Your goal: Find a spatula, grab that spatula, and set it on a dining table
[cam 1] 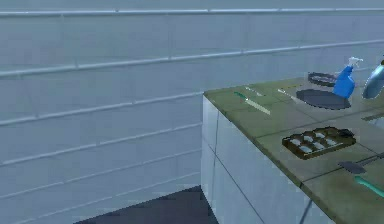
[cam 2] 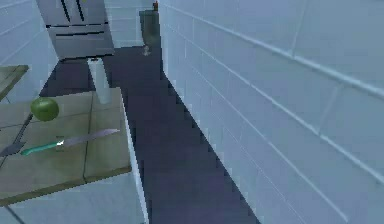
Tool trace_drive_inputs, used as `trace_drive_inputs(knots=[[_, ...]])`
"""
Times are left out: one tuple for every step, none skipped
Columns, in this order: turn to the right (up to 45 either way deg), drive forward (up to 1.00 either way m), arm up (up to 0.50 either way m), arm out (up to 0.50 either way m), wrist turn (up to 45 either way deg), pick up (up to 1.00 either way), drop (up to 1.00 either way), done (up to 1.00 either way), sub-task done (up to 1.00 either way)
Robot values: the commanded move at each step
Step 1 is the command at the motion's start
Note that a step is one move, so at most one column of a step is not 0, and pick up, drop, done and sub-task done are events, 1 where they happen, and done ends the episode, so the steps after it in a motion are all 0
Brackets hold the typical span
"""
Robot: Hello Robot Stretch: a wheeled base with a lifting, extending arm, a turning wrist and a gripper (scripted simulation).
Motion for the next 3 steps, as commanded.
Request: trace_drive_inputs(knots=[[36.0,0.0,0.0,0.0,0.0,0.0,0.0,0.0,0.0],[0.0,0.25,0.0,0.0,0.0,0.0,0.0,0.0,0.0],[-45.0,0.0,0.0,0.0,0.0,0.0,0.0,0.0,0.0]])
